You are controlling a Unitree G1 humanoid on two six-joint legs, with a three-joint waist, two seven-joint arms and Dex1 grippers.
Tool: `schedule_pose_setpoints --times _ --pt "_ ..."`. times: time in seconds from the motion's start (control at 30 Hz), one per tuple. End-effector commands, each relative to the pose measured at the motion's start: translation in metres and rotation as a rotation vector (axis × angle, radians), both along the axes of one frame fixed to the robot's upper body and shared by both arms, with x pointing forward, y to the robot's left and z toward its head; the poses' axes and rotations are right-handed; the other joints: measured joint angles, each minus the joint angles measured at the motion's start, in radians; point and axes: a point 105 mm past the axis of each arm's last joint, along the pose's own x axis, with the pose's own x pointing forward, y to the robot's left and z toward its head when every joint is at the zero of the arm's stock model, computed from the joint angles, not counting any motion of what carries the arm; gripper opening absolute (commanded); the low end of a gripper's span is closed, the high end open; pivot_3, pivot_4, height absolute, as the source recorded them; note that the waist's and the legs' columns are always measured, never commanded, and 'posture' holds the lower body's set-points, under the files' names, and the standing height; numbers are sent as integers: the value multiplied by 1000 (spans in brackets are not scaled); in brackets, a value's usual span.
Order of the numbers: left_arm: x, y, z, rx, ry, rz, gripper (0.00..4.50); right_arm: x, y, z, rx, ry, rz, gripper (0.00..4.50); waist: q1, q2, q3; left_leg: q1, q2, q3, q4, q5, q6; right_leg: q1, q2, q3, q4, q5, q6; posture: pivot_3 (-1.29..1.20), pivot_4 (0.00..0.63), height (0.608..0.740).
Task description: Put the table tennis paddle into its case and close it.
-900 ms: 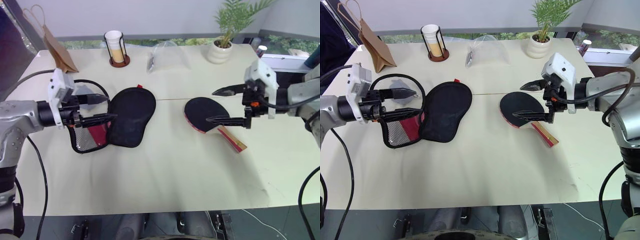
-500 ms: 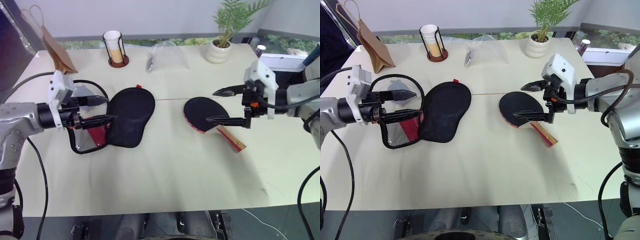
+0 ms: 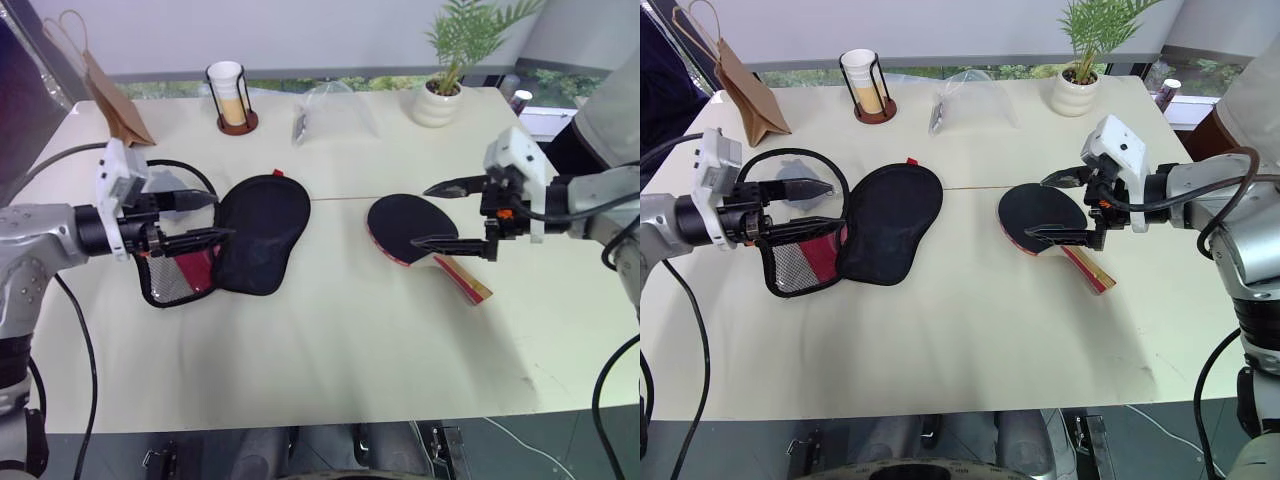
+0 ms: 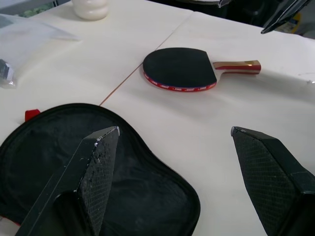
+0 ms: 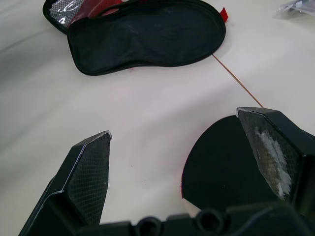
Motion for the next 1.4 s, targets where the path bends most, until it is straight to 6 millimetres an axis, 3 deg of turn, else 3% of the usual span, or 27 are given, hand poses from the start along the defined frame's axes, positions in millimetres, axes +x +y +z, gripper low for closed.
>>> schedule_pose_setpoints --times 0.03,0.13,0.27,0.47,0.67,0.93,1.4 --pt "-3 -2 13 6 -49 -14 3780 1 4 9 34 -31 6 4461 -1 0 0 0 0 0 0 0 0 0 0 0 0 0 0 0 150 740" --pt "-3 -2 12 10 -48 -13 3780 5 12 4 55 -9 8 4461 -1 0 0 0 0 0 0 0 0 0 0 0 0 0 0 0 150 740" --pt "-2 2 10 18 -46 0 3780 10 39 -4 132 71 24 4461 -4 0 0 0 0 0 0 0 0 0 0 0 1 0 0 0 150 740" --pt "4 10 15 29 -65 36 3780 21 117 -50 160 269 48 4461 -9 -1 0 2 0 0 0 0 -1 -2 1 3 7 0 0 0 150 740" --pt "-1 15 19 44 -68 53 3780 31 171 -84 156 426 -25 4461 -4 -2 -1 2 -1 0 0 1 -2 -5 1 6 12 0 -1 0 150 740" --pt "-5 16 21 51 -73 69 3780 39 195 -113 137 506 -141 4461 -7 -2 -1 3 -1 2 -1 2 -3 -6 2 8 14 0 -1 0 150 740" --pt "-9 15 20 60 -83 86 3780 47 227 -139 106 486 -173 4461 -37 -2 -1 14 3 12 -4 2 -3 -4 7 17 17 1 -2 0 150 740"
